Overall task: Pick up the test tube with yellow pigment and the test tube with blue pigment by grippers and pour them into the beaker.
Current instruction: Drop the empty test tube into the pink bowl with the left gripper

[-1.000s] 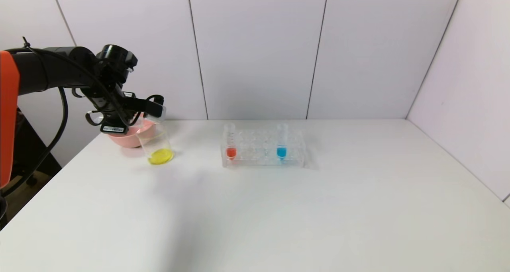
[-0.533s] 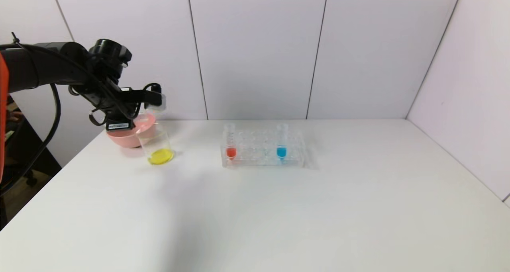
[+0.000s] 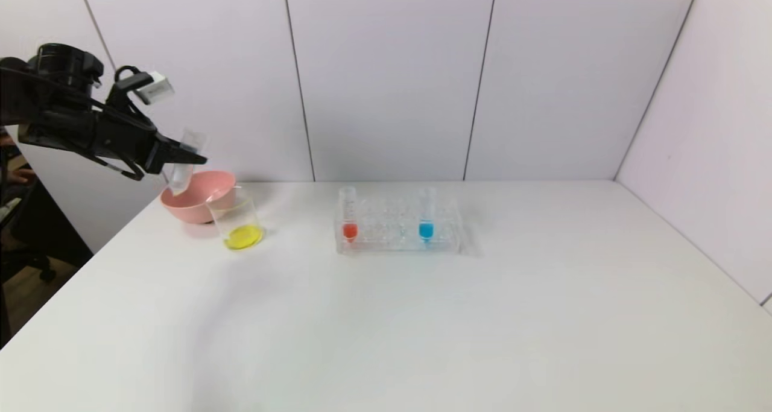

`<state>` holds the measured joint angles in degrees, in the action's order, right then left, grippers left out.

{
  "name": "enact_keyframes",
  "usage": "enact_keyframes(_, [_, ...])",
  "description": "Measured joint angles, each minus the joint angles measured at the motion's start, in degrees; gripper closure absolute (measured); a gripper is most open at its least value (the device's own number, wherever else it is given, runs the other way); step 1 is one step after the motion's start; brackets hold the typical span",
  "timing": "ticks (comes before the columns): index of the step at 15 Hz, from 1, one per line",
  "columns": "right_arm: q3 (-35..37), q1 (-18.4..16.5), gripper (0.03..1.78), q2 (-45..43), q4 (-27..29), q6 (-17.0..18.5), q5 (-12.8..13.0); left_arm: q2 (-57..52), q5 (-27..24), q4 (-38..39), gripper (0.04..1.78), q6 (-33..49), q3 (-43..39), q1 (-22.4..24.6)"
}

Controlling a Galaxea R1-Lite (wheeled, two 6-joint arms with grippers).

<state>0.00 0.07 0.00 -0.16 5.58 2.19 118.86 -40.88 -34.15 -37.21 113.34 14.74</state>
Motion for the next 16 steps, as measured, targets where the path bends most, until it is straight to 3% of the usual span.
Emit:
enact_keyframes(2, [0.0,0.0,0.04,0.0,0.0,0.0,0.0,0.6,-8.0,3.6,1.35,5.4,-0.3,3.7])
enact_keyframes(5, [0.0,0.0,0.04,0.0,0.0,0.0,0.0,4.0,-13.7,9.4,1.35,7.0,-0.1,6.9])
enact_keyframes(10, [0.0,0.0,0.04,0.0,0.0,0.0,0.0,12.5,-14.6,27.5,1.35,12.9,0.1,7.9])
enact_keyframes(16, [0.0,0.0,0.04,0.0,0.0,0.0,0.0,18.7,-14.3,29.9,1.34,13.4,0.4,7.4])
